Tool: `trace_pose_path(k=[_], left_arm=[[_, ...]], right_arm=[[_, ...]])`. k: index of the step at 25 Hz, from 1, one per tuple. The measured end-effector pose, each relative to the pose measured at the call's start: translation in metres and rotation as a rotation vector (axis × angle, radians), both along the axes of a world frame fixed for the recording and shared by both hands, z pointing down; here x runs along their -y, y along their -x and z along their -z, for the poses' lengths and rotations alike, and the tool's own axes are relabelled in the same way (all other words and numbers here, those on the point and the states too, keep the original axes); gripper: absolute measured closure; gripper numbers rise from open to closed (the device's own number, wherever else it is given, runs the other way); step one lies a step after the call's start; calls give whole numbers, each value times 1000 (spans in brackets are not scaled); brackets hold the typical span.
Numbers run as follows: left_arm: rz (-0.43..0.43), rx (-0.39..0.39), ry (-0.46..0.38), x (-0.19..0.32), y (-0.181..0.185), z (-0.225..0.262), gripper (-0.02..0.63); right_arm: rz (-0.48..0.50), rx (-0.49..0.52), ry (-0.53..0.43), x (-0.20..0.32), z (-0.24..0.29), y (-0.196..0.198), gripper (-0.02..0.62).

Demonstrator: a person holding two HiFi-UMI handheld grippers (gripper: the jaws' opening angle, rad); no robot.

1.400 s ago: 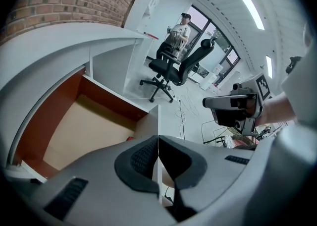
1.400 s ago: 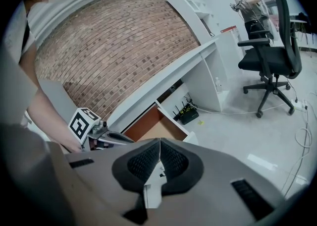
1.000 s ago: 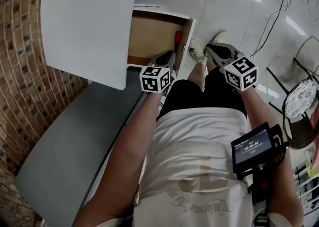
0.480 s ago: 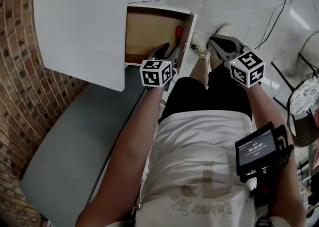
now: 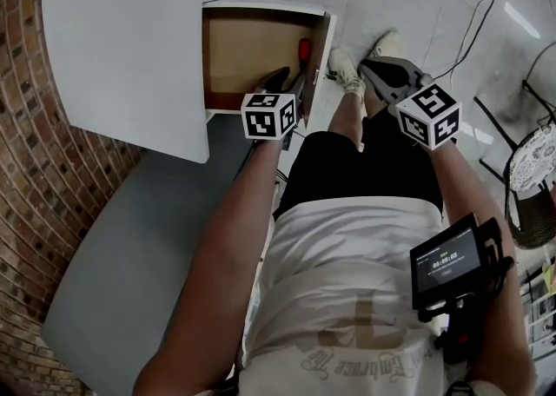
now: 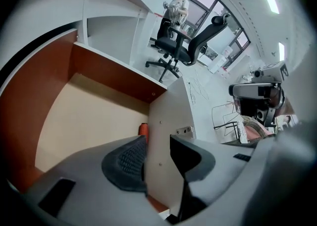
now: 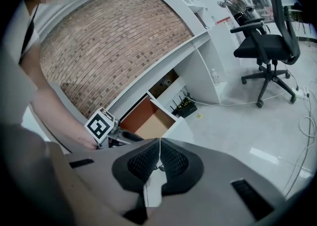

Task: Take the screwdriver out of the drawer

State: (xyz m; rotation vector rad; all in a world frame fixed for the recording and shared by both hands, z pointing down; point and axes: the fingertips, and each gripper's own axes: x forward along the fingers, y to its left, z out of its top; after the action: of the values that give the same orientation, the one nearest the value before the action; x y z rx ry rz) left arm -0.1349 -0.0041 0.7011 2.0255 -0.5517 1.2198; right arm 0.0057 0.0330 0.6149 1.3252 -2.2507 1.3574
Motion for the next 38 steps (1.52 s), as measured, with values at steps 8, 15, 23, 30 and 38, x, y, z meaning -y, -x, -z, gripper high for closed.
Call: trace_pose_path(k=[8, 15, 23, 30, 38], left_arm=[[-34, 17, 2, 11, -3, -18, 467], [-64, 23, 22, 4, -9, -33, 468], [-87, 56, 21, 13, -9, -64, 468], [-96, 84, 37, 15, -10, -82, 462], [-103, 103, 55, 22, -18, -98, 459]], right_arm=[[-12, 7, 14, -7, -3, 0, 572], [-30, 19, 38, -13, -7, 1, 572], [-39, 42, 55, -14, -29, 3, 572], [-55, 48, 67, -12, -35, -1, 572], [-81, 56, 89, -16, -44, -15, 572]])
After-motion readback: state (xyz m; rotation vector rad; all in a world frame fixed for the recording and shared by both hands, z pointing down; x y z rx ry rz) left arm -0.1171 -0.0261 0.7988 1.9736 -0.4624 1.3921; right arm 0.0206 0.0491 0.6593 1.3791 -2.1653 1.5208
